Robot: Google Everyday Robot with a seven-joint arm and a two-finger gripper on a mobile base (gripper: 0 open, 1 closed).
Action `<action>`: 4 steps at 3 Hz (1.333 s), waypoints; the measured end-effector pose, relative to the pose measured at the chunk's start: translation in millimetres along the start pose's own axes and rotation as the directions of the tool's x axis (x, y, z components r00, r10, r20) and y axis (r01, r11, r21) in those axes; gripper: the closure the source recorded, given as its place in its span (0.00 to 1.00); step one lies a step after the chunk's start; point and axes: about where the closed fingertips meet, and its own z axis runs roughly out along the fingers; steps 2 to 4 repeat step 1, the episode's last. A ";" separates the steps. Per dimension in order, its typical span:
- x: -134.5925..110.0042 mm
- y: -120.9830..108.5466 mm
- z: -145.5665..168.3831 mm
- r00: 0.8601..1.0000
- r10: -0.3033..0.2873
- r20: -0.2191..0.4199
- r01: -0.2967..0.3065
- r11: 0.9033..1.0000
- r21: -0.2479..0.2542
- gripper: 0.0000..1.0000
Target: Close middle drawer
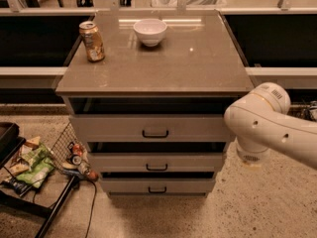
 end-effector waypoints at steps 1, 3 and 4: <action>56.8 -35.2 -26.6 0.960 0.205 -0.190 -0.194 0.978 0.077 1.00; 56.8 -35.2 -26.6 0.960 0.205 -0.190 -0.194 0.978 0.077 1.00; 56.8 -35.2 -26.6 0.960 0.205 -0.190 -0.194 0.978 0.077 1.00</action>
Offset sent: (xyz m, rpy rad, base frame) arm 0.0000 0.0000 0.0000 0.0000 0.0000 0.0000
